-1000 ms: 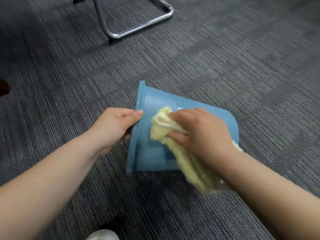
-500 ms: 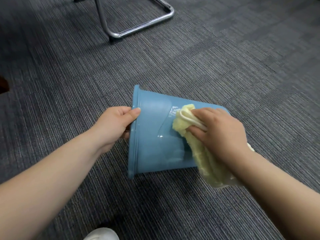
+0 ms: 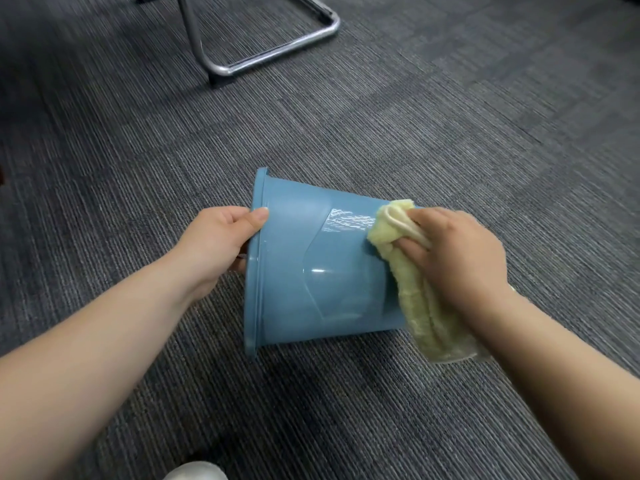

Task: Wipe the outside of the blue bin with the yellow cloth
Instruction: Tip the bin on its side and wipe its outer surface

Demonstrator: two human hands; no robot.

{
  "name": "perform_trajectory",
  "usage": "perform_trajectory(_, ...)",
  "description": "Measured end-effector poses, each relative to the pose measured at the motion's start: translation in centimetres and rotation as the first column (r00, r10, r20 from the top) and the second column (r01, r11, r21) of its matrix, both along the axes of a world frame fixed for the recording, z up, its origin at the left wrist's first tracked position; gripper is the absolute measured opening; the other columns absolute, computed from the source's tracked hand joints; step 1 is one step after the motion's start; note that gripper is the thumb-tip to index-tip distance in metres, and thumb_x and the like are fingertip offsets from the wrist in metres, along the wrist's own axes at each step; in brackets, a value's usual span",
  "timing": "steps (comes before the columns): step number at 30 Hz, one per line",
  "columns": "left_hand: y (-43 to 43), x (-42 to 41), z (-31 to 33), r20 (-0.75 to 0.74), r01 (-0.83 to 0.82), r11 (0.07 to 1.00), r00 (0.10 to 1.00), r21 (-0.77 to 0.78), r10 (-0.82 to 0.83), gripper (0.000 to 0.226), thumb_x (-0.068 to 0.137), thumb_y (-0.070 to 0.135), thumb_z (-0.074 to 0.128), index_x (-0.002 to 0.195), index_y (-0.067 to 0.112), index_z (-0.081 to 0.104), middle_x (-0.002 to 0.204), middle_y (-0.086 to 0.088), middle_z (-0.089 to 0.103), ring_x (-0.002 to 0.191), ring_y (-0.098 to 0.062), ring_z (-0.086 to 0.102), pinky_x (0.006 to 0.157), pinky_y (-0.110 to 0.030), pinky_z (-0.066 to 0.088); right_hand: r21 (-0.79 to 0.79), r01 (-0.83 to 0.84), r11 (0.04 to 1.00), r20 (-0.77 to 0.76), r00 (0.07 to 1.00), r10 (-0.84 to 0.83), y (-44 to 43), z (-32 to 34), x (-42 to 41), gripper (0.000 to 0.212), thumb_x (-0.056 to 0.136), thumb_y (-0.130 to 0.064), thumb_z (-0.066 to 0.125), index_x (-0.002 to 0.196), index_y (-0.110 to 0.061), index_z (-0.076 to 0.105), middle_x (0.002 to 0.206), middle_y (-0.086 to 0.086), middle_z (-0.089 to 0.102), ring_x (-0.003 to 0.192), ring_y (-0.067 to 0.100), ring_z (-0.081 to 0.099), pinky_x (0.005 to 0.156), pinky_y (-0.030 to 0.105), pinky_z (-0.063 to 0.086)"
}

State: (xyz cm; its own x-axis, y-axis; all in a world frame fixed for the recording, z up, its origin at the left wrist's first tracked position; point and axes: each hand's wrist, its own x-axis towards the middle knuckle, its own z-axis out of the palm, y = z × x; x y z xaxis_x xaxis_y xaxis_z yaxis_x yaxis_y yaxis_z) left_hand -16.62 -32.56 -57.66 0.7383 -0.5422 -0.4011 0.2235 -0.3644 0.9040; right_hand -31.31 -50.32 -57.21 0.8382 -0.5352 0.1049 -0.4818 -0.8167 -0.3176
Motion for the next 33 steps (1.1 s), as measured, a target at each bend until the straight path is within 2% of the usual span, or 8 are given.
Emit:
perform_trajectory(6, -0.2, 0.4, -0.3, 0.016, -0.018, 1.000, 1.000, 0.000, 0.018, 0.029, 0.090, 0.024, 0.044, 0.070, 0.015, 0.063, 0.047, 0.011, 0.066, 0.042, 0.000, 0.057, 0.037, -0.011, 0.042, 0.028, -0.139, 0.990, 0.031, 0.990, 0.138, 1.5, -0.2, 0.0, 0.026, 0.073, -0.036, 0.060, 0.094, -0.020, 0.060, 0.097, 0.001, 0.065, 0.090, 0.028, 0.052, 0.064, 0.034, 0.039)
perform_trajectory(8, -0.3, 0.5, -0.3, 0.013, -0.014, 1.000, 1.000, -0.004, 0.014, 0.029, 0.090, 0.024, 0.044, 0.069, 0.016, 0.062, 0.047, 0.011, 0.066, 0.043, 0.000, 0.058, 0.037, -0.011, 0.042, 0.026, -0.136, 0.990, 0.017, 0.991, 0.136, 0.9, -0.2, -0.3, 0.024, 0.074, -0.036, 0.061, 0.093, -0.021, 0.060, 0.094, 0.002, 0.065, 0.089, 0.027, 0.052, 0.062, 0.033, 0.036)
perform_trajectory(15, -0.4, 0.8, -0.6, 0.024, -0.001, 1.000, 1.000, -0.007, 0.001, 0.029, 0.090, 0.024, 0.043, 0.070, 0.016, 0.063, 0.048, 0.012, 0.066, 0.043, 0.000, 0.058, 0.036, -0.011, 0.041, 0.007, 0.182, 0.983, -0.037, 0.983, -0.181, -4.3, -0.6, -2.3, 0.021, 0.078, -0.033, 0.058, 0.085, -0.013, 0.060, 0.085, 0.014, 0.065, 0.081, 0.033, 0.054, 0.060, 0.033, 0.031)
perform_trajectory(20, -0.7, 1.1, -0.7, 0.032, -0.006, 1.000, 0.999, -0.002, 0.006, 0.029, 0.090, 0.025, 0.043, 0.071, 0.016, 0.063, 0.048, 0.012, 0.066, 0.042, 0.000, 0.058, 0.037, -0.011, 0.042, -0.022, 0.029, 0.999, -0.033, 0.999, -0.029, -2.1, -0.5, -1.8, 0.024, 0.074, -0.033, 0.061, 0.087, -0.013, 0.061, 0.089, 0.010, 0.064, 0.086, 0.032, 0.053, 0.061, 0.032, 0.031)
perform_trajectory(24, -0.7, 1.3, -0.9, 0.038, -0.010, 1.000, 0.999, -0.008, 0.010, 0.030, 0.090, 0.025, 0.043, 0.069, 0.017, 0.063, 0.048, 0.012, 0.066, 0.043, 0.000, 0.058, 0.037, -0.011, 0.042, 0.026, -0.074, 0.997, 0.017, 0.997, 0.074, -0.5, -0.5, -1.6, 0.026, 0.072, -0.033, 0.063, 0.091, -0.016, 0.062, 0.091, 0.007, 0.066, 0.087, 0.031, 0.055, 0.065, 0.036, 0.040)
perform_trajectory(26, -0.8, 1.4, -1.0, 0.039, -0.007, 1.000, 0.999, -0.017, 0.007, 0.030, 0.090, 0.025, 0.043, 0.069, 0.016, 0.063, 0.048, 0.012, 0.066, 0.043, 0.000, 0.058, 0.037, -0.011, 0.042, 0.021, -0.027, 0.999, 0.006, 1.000, 0.026, -1.4, -0.6, -1.9, 0.025, 0.074, -0.034, 0.062, 0.091, -0.015, 0.062, 0.091, 0.008, 0.065, 0.088, 0.032, 0.055, 0.065, 0.036, 0.040)
perform_trajectory(30, -1.0, 1.8, -1.2, 0.050, -0.024, 0.999, 0.998, -0.040, 0.026, 0.031, 0.090, 0.025, 0.044, 0.066, 0.016, 0.062, 0.047, 0.013, 0.066, 0.042, 0.001, 0.058, 0.037, -0.010, 0.041, 0.000, 0.111, 0.994, -0.039, 0.993, -0.111, -3.5, -0.7, -3.0, 0.023, 0.076, -0.034, 0.059, 0.081, -0.012, 0.059, 0.074, 0.006, 0.056, 0.083, 0.033, 0.055, 0.058, 0.032, 0.031)
perform_trajectory(33, -1.1, 1.9, -1.5, 0.064, -0.047, 0.998, 0.997, -0.042, 0.049, 0.033, 0.089, 0.027, 0.046, 0.062, 0.018, 0.064, 0.049, 0.013, 0.067, 0.044, 0.001, 0.059, 0.038, -0.010, 0.042, 0.009, 0.053, 0.999, -0.032, 0.998, -0.053, -2.2, -0.6, -3.1, 0.023, 0.074, -0.035, 0.061, 0.086, -0.016, 0.061, 0.084, 0.008, 0.062, 0.086, 0.031, 0.055, 0.061, 0.032, 0.032)
